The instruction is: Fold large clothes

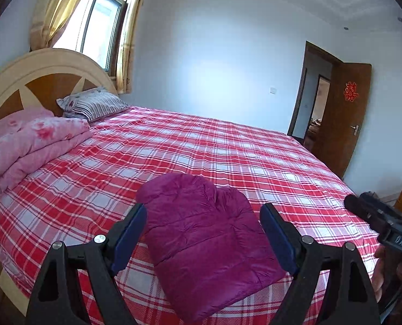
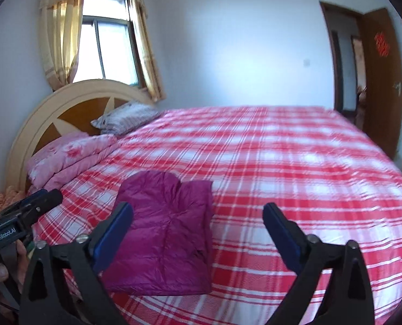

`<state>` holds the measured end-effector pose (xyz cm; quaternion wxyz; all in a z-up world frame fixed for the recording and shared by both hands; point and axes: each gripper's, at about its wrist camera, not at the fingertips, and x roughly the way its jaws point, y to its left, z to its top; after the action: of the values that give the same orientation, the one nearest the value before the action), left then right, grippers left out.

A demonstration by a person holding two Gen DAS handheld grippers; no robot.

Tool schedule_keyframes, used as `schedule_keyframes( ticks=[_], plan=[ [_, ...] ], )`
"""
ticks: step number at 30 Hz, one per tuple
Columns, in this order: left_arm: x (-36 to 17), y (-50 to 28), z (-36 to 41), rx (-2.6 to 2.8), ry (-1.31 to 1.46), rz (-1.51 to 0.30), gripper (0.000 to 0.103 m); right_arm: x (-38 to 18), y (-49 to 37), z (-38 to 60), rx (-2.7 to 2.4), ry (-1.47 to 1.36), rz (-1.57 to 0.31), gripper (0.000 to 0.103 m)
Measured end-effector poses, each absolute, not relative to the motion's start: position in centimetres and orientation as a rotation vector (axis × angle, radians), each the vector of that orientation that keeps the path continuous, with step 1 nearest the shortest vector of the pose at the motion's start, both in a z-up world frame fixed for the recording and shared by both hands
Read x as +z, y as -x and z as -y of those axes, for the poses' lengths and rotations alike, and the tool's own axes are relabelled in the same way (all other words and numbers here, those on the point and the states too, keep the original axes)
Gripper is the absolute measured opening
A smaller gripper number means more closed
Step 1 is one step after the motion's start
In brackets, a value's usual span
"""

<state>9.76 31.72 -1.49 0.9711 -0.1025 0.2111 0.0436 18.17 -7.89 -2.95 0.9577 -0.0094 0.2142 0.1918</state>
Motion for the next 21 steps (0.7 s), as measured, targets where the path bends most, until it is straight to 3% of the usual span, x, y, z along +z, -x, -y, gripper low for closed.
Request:
schedule_keyframes(
  ticks=[21],
  plan=[
    [-1.2, -9.2, -31.5, 0.093, 0.193, -0.421, 0.086, -1.4, -15.0, 7.3, 0.390, 0.057, -0.325, 0.103]
  ],
)
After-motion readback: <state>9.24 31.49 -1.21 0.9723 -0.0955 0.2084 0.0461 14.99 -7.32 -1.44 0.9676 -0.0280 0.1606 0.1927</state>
